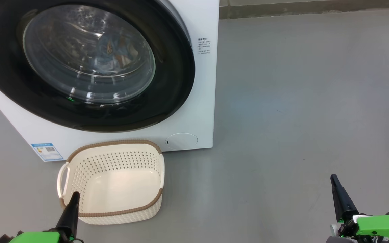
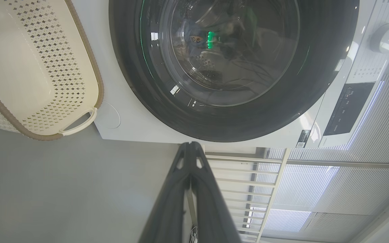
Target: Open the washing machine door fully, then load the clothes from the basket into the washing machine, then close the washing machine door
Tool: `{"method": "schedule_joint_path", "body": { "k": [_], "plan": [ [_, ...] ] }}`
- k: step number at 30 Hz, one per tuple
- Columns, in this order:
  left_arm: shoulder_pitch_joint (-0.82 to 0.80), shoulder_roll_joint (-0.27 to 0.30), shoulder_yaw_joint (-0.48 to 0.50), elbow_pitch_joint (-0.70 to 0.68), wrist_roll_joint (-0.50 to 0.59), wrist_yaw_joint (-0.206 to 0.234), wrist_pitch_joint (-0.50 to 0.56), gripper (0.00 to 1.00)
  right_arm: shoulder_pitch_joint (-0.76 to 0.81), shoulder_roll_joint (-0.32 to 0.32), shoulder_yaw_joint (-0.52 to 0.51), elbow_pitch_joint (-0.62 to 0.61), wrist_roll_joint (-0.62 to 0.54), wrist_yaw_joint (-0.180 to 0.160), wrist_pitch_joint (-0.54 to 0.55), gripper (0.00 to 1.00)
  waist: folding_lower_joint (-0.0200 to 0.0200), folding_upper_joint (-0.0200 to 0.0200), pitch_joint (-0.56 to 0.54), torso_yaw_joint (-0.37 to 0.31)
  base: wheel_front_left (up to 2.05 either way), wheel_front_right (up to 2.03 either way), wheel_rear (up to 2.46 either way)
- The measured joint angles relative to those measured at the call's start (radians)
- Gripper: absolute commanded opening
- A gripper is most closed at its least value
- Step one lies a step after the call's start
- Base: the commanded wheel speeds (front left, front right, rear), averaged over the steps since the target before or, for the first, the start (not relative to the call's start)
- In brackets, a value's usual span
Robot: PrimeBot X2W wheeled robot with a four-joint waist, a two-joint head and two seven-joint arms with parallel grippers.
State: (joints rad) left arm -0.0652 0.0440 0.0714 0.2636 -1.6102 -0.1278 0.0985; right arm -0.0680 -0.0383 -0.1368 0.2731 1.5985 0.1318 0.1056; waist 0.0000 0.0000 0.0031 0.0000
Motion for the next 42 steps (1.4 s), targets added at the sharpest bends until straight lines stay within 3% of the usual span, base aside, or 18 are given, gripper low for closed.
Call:
{"method": "schedule_joint_path", "body": {
  "k": [42],
  "plan": [
    [0.000, -0.003, 0.004, 0.000, 0.000, 0.000, 0.007, 0.00, 0.000, 0.000, 0.000, 0.000, 0.000, 0.000, 0.000, 0.00, 0.0000, 0.0000, 0.000, 0.000, 0.00, 0.00, 0.00]
  ]
}}
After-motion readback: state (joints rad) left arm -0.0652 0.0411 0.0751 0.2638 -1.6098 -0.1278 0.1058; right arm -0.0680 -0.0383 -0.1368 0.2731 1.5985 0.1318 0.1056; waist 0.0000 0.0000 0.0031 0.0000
